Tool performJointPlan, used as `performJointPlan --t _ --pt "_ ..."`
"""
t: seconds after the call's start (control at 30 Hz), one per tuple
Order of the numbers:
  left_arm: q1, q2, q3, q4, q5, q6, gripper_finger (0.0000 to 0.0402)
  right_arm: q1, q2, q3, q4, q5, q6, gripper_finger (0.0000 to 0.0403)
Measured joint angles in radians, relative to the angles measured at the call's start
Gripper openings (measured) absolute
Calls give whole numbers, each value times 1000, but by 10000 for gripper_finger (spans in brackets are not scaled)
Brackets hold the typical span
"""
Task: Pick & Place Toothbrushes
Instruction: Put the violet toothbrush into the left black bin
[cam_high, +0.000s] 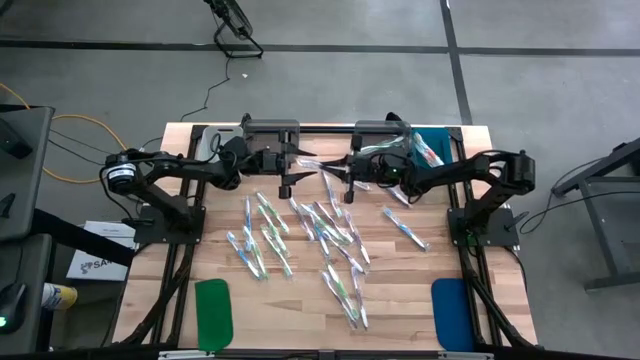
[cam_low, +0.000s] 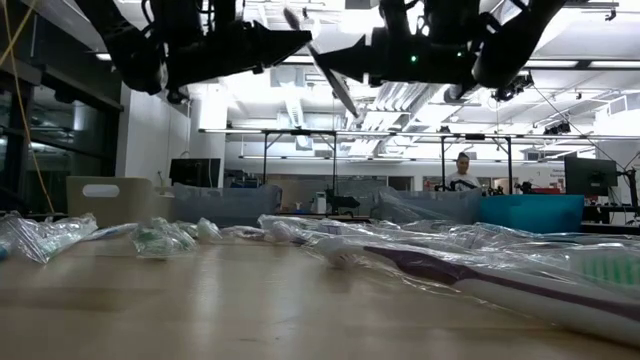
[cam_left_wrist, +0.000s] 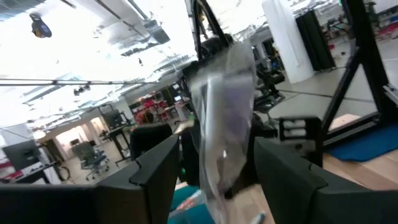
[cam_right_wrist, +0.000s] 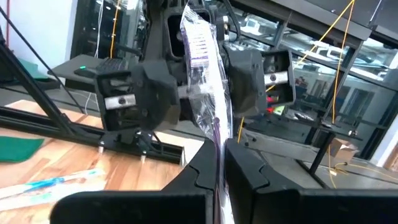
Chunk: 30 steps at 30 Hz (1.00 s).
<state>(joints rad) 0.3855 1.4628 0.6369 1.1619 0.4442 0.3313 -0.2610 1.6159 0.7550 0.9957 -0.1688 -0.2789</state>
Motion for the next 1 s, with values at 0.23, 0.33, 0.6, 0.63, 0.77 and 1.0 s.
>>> performJointPlan --t 0.23,0.33,0.6,0.63,0.77,1.0 --pt "0 0 8 -14 -1 -4 202 -2 14 8 16 32 -7 7" --pt "0 0 8 -10 -1 -4 196 -2 14 8 22 32 -7 7" --pt "0 0 8 -20 -2 -4 94 -1 14 8 17 34 -6 7" --pt "0 0 8 -23 -2 -3 75 -1 14 8 13 32 -5 7" --pt "1 0 8 -33 -4 9 15 0 14 7 4 30 -6 7" --pt "0 0 8 -51 -6 34 14 0 14 7 0 37 39 48"
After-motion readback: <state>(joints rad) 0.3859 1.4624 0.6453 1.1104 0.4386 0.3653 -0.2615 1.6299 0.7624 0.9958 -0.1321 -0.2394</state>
